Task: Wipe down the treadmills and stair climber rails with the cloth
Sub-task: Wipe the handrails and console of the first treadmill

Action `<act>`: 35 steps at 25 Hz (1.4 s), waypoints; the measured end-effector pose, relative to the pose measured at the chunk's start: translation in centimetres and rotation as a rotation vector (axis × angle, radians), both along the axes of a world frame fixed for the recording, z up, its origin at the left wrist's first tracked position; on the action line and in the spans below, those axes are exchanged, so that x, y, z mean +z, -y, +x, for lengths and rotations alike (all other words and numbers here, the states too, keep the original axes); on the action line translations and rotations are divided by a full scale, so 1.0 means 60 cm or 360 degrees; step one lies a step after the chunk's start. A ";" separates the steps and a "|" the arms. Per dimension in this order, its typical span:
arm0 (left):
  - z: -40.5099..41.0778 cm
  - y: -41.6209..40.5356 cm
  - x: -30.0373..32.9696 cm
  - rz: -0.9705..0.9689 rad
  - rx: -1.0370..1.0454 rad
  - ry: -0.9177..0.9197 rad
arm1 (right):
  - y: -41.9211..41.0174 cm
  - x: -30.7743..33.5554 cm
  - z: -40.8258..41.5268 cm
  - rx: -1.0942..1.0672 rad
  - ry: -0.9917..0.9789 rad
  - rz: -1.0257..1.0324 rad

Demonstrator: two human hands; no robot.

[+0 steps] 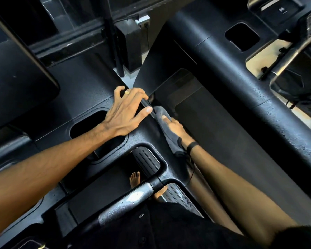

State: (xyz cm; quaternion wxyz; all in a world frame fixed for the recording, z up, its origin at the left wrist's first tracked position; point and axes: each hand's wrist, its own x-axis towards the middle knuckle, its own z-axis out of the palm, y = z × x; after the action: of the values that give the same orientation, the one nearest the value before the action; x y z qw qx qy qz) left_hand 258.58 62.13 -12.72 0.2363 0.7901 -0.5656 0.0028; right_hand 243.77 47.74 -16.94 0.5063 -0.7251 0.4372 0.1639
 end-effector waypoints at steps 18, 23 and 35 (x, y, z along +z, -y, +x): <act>0.004 -0.003 -0.002 0.0007 -0.0052 0.0015 | -0.007 -0.001 -0.045 -0.0049 -0.0099 -0.0030; 0.004 0.001 -0.006 -0.0036 -0.0024 -0.0003 | -0.067 0.033 -0.162 -0.0003 -0.0323 -0.0699; 0.005 -0.004 -0.007 -0.0050 -0.0002 -0.0001 | 0.000 -0.005 -0.017 -0.0078 0.0011 0.0014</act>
State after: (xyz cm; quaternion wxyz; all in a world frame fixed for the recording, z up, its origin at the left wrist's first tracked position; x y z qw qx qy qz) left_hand 258.86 62.40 -13.11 0.2487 0.7860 -0.5659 0.0112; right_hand 242.77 47.73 -17.24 0.5147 -0.7126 0.4523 0.1509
